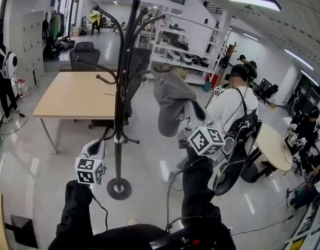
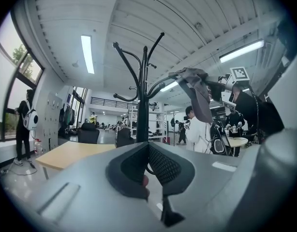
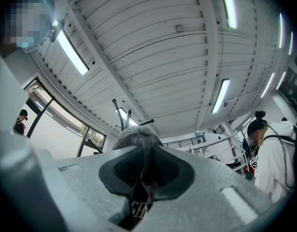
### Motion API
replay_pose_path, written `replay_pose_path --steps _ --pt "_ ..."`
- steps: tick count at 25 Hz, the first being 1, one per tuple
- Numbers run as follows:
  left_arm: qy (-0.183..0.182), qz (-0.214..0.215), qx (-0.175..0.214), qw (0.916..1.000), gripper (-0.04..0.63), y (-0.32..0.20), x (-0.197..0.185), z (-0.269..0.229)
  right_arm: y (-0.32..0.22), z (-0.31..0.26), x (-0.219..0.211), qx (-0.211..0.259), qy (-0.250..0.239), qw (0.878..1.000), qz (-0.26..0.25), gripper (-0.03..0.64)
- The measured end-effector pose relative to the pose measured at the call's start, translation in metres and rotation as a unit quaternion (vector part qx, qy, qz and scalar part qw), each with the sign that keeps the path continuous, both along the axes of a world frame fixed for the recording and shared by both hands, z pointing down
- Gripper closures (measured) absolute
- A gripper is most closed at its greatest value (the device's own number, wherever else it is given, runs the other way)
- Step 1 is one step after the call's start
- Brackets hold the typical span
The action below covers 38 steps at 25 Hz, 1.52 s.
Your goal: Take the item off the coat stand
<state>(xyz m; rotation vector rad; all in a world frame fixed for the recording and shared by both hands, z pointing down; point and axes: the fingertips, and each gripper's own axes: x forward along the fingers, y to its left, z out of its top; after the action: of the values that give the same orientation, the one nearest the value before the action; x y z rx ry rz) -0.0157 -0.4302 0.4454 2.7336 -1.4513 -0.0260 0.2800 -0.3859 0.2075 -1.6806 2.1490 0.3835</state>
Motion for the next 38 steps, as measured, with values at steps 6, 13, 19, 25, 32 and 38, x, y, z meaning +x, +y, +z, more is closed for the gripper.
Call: replay_pose_path --steps 6,13,19,25,32,38 --pt "0.002 0.003 -0.002 1.0 0.594 -0.002 -0.001 -0.001 0.006 -0.009 0.007 0.009 -0.004 1.0 0.013 0.571" --pt "0.004 0.009 -0.005 0.9999 0.594 0.0 0.007 0.006 0.018 -0.007 0.018 0.013 -0.004 1.0 0.024 0.571" --pt "0.004 0.018 -0.003 0.9998 0.594 0.0 0.011 0.0 0.025 -0.016 0.023 0.021 -0.006 0.999 0.034 0.571" --pt "0.004 0.021 -0.002 0.9998 0.594 0.001 0.014 -0.002 0.029 -0.02 0.032 0.027 -0.013 0.999 0.042 0.571" --pt "0.001 0.029 -0.002 0.9996 0.594 0.003 0.015 0.002 0.037 -0.02 0.035 0.031 -0.018 0.998 0.051 0.571" --pt "0.0 0.037 0.001 0.9993 0.594 0.007 0.021 0.002 0.047 -0.017 0.041 0.03 -0.016 0.998 0.06 0.57"
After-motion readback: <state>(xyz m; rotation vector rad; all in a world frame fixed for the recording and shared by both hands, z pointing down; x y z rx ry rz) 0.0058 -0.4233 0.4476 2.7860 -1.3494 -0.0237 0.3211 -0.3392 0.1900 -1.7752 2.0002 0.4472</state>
